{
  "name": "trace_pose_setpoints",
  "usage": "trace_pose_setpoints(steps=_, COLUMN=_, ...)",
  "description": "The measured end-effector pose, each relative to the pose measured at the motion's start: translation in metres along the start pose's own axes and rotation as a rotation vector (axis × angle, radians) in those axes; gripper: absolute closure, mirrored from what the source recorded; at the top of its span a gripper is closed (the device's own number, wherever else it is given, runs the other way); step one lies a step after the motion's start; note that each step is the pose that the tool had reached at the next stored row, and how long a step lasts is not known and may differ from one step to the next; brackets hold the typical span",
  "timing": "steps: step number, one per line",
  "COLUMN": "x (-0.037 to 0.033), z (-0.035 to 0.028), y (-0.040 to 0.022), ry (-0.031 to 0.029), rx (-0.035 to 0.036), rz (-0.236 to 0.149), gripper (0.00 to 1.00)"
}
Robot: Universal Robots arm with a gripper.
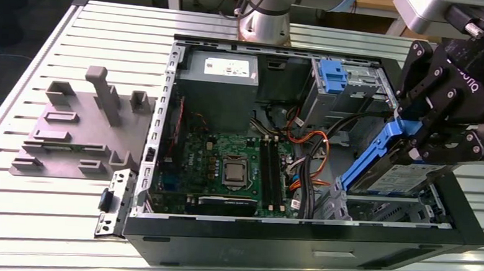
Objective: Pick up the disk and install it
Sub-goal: 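Insert the disk into the insertion slot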
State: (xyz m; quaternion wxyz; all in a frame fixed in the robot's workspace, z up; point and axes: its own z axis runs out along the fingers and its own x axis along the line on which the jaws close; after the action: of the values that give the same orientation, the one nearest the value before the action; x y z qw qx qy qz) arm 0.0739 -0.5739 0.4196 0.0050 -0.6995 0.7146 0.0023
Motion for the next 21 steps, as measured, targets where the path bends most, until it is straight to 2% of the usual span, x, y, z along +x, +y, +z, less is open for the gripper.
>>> trace_pose_setpoints(steps=3, x=0.0, z=0.0, y=0.0, ry=0.0001, rx=0.0, rz=0.0, gripper=0.62)
trace_pose_setpoints(steps=4, x=0.0, z=0.0004, y=0.0, ry=0.0, rx=0.0, rz=0.0, gripper=0.57)
trace_pose_setpoints(steps=5, x=0.0, z=0.0014, y=0.0, ry=-0.0003, rx=0.0002, rz=0.0, gripper=0.57)
trace_pose_setpoints(steps=6, x=0.0001, z=0.0033, y=0.0, ry=-0.0003, rx=0.0007, rz=0.0, gripper=0.5)
trace_pose_setpoints(steps=12, x=0.0002, z=0.0141, y=0.0, ry=0.0, rx=0.0009, rz=0.0, gripper=0.5)
trace_pose_setpoints(steps=13, x=0.0003, z=0.0159, y=0.0, ry=-0.0001, rx=0.0009, rz=0.0, gripper=0.52)
trace_pose_setpoints(steps=14, x=0.0003, z=0.0176, y=0.0001, ry=0.0001, rx=0.0009, rz=0.0, gripper=0.58)
trace_pose_setpoints(steps=15, x=0.0004, z=0.0194, y=0.0001, ry=0.0, rx=0.0009, rz=0.0, gripper=0.58)
trace_pose_setpoints(steps=17, x=0.0005, z=0.0231, y=0.0001, ry=-0.0001, rx=0.0009, rz=0.0, gripper=0.7)
trace_pose_setpoints(steps=18, x=0.0006, z=0.0249, y=0.0001, ry=-0.0001, rx=0.0009, rz=0.0, gripper=0.7)
trace_pose_setpoints(steps=20, x=0.0007, z=0.0286, y=0.0001, ry=0.0, rx=0.0009, rz=0.0, gripper=0.82)
trace_pose_setpoints(steps=21, x=0.0008, z=0.0304, y=0.0001, ry=0.0, rx=0.0009, rz=0.0, gripper=0.82)
